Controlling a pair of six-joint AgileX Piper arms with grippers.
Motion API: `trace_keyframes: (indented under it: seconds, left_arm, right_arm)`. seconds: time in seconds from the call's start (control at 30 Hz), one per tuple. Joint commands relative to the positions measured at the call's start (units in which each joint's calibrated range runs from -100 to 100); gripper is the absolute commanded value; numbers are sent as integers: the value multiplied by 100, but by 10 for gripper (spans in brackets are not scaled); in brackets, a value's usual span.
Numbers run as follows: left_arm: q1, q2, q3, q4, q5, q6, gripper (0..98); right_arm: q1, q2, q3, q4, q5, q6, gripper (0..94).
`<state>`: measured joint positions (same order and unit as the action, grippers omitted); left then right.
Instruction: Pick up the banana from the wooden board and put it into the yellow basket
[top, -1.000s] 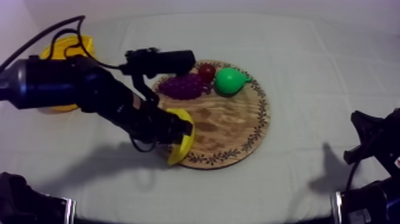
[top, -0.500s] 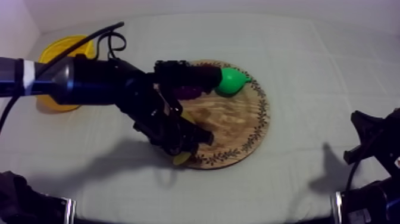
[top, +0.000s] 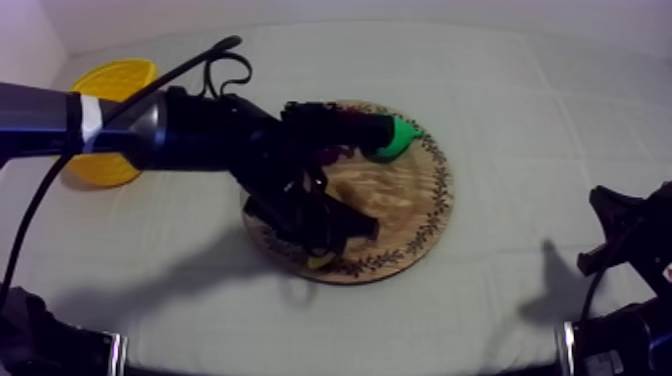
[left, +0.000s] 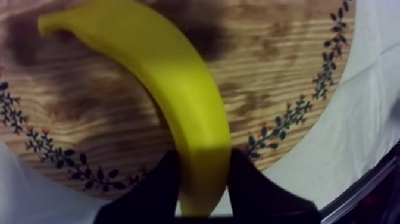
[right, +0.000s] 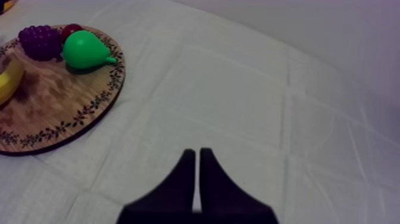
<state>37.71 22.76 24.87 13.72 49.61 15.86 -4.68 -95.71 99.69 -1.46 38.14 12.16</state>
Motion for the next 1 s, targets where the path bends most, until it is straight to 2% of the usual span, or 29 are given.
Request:
trace_keyframes:
  seconds: [0.0,0.23,0.4,0.63,0.97]
  left_arm:
    - [-14,-45,-128,-219,134,153,259]
    - [-257,-629,-677,-937,1176,378,244]
    - [-674,-1345,-969,-1305,1948,411,242]
    - [-1637,-2145,-903,-1559,2459,194,240]
    - [-3138,-2644,-376,-1747,2446,-179,238]
  right_arm:
    - [1,-4,-3,-3,1,-2,5]
    - [1,-4,-3,-3,1,-6,5]
    - [1,-4,-3,-3,1,-7,5]
    - [1,-4,-3,-3,1,-7,5]
    - [1,-4,-3,-3,1,-3,5]
